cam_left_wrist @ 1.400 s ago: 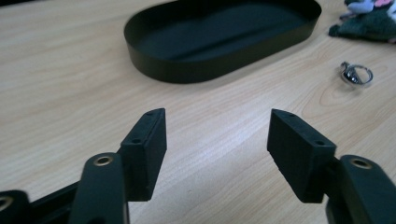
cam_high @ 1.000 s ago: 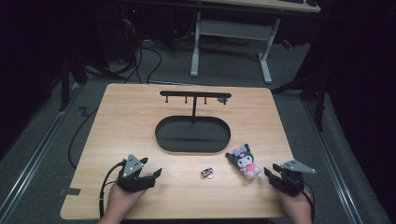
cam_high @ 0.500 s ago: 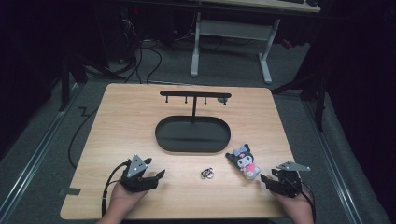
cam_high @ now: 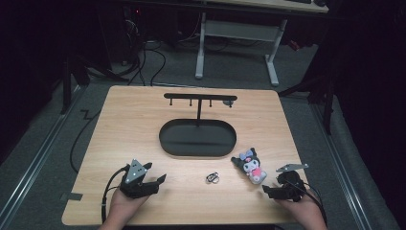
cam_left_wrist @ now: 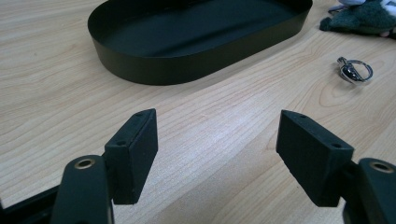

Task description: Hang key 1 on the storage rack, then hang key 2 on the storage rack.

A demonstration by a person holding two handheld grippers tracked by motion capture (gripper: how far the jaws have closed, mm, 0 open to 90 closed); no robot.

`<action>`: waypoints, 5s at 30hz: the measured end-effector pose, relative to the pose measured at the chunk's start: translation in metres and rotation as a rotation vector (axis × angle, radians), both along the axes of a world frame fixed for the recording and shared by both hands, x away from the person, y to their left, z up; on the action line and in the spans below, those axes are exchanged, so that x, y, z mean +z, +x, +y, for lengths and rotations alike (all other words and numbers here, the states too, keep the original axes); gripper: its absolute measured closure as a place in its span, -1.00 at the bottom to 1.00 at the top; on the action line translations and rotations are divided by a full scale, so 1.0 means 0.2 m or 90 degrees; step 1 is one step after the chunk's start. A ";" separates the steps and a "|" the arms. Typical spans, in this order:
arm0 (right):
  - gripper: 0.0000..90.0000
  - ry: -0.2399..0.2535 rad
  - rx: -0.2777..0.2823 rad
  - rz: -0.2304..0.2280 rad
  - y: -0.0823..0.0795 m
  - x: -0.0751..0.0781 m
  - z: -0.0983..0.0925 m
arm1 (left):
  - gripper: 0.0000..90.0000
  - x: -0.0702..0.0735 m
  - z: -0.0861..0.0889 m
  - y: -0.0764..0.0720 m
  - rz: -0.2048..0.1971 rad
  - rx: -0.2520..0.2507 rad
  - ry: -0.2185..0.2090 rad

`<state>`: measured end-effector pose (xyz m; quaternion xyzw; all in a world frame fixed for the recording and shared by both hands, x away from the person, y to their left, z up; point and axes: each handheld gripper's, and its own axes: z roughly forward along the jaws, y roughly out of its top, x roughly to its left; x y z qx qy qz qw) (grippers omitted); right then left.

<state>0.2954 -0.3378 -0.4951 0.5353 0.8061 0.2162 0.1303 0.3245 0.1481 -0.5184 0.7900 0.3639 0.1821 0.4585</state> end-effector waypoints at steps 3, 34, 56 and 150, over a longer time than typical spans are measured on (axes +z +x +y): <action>-0.43 -0.010 0.014 0.025 0.01 0.00 0.02 | -0.33 0.00 0.00 0.00 -0.001 -0.001 0.002; -0.61 -0.037 0.067 0.129 0.18 0.06 0.21 | -0.33 0.00 -0.01 -0.01 0.004 -0.018 0.005; -0.31 -0.081 0.058 0.144 0.32 0.07 0.25 | -0.32 -0.01 -0.01 -0.01 0.003 -0.020 0.008; 0.09 0.025 0.106 0.082 0.54 0.64 0.35 | -0.30 0.00 0.01 -0.01 -0.012 -0.037 0.004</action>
